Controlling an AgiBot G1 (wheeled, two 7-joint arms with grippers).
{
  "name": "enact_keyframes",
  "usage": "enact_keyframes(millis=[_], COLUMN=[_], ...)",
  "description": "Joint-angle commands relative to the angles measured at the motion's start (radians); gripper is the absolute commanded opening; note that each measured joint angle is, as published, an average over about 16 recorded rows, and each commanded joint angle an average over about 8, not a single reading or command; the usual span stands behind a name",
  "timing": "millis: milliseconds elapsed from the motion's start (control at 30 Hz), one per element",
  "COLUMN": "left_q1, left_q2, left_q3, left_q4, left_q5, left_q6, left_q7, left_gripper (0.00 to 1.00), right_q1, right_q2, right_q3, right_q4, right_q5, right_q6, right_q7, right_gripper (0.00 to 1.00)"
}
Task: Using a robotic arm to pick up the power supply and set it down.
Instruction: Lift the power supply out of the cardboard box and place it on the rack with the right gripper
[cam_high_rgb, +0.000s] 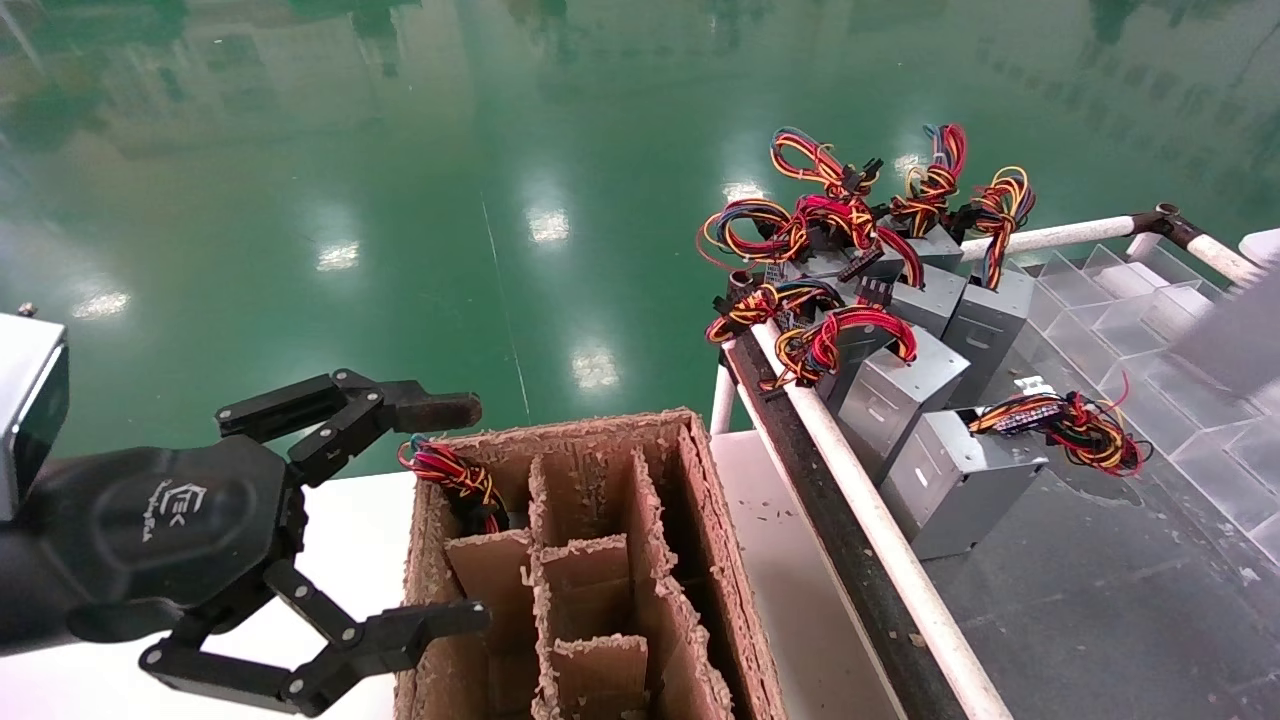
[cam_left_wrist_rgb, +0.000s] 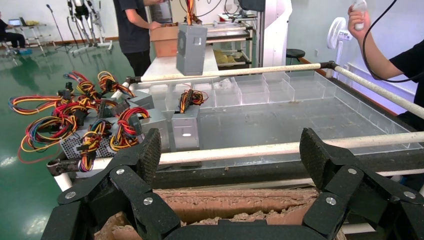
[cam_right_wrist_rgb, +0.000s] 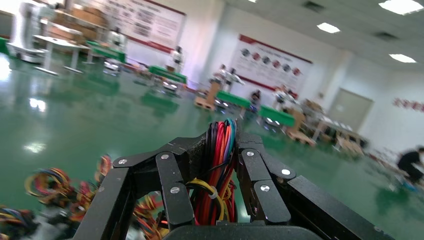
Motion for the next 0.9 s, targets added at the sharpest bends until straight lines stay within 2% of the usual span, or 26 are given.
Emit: enact_keyframes(millis=[33, 367, 900], left_q1=[0.0, 0.0, 0.0], left_q2=[0.0, 0.0, 0.0], left_q3=[0.0, 0.0, 0.0], left_q4=[0.0, 0.0, 0.0], left_q5=[0.0, 0.0, 0.0], left_q6=[0.0, 0.0, 0.0], left_q7=[0.0, 0.0, 0.0], left_gripper=[1.0, 1.0, 1.0], right_q1=[-0.015, -0.081, -0.162], right_q2=[0.007, -0.016, -0.152], right_q3=[0.003, -0.009, -0.039], right_q4=[-0.019, -0.022, 0.023], right_q5=[0.004, -0.018, -0.063], right_q6=[0.016, 0.103, 0.193], right_q7=[-0.001, 0.034, 0.047], right_gripper=[0.0, 0.0, 0.0])
